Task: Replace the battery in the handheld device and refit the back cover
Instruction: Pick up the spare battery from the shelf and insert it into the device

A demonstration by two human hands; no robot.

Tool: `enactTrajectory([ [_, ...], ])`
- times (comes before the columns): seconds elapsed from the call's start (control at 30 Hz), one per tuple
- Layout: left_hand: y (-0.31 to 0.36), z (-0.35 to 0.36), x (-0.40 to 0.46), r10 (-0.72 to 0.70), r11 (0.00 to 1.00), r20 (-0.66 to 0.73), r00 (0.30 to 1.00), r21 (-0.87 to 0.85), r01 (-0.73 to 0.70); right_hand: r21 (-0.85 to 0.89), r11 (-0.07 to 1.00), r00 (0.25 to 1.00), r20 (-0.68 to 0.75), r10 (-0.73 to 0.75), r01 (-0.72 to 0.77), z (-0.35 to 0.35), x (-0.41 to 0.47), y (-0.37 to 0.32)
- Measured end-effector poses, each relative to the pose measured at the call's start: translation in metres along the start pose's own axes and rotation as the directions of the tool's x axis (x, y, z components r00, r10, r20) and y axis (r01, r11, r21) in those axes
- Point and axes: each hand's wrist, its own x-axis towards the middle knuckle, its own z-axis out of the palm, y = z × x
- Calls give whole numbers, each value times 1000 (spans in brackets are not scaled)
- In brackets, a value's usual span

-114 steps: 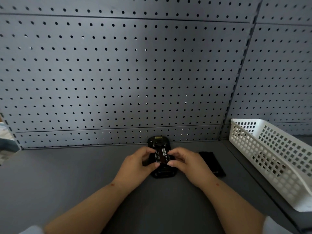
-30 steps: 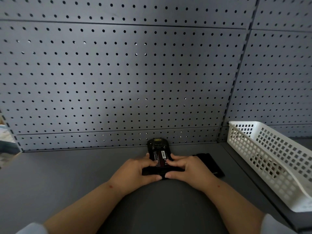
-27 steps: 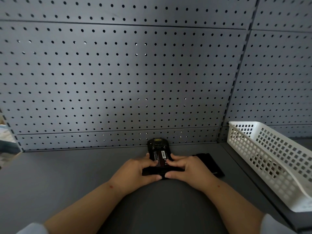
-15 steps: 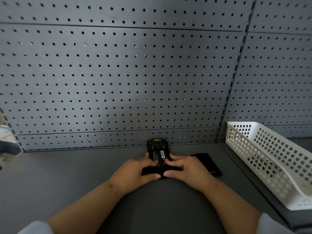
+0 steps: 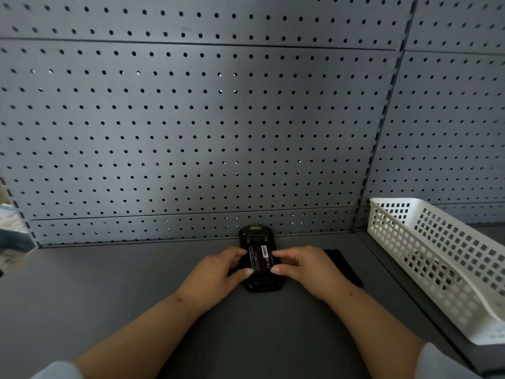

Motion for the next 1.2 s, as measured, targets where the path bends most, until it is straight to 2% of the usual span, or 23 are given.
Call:
enactTrajectory([
  [0.27, 3, 2, -2, 48, 983, -39, 998, 180, -41, -147, 986, 996, -32, -83, 78, 3, -4, -1],
  [0.37, 3, 1, -5, 58, 989, -29, 998, 136, -54, -136, 986, 995, -15, -99, 96, 2, -5, 2],
  [0.53, 2, 0, -2, 2, 1000, -9, 1000, 15, -2, -19, 1000, 999, 31, -14, 15, -1, -3, 5],
  [0.83, 2, 2, -2, -1, 1000, -18, 1000, 6, 1, -103, 994, 999, 8, -48, 48, 2, -4, 0],
  [0.97, 6, 0, -6, -7, 1000, -44, 999, -19, 6, -96, 995, 999, -25, -43, 40, -21, -5, -5],
  [1.07, 9, -2, -9, -88, 996, 56, 994, -12, 89, -282, 955, 992, 49, 113, -95, -58, -6, 7],
  [1.2, 19, -2, -7, -162, 978, 136, 977, 155, 141, -485, 848, 895, 252, 368, -212, -84, -5, 27],
])
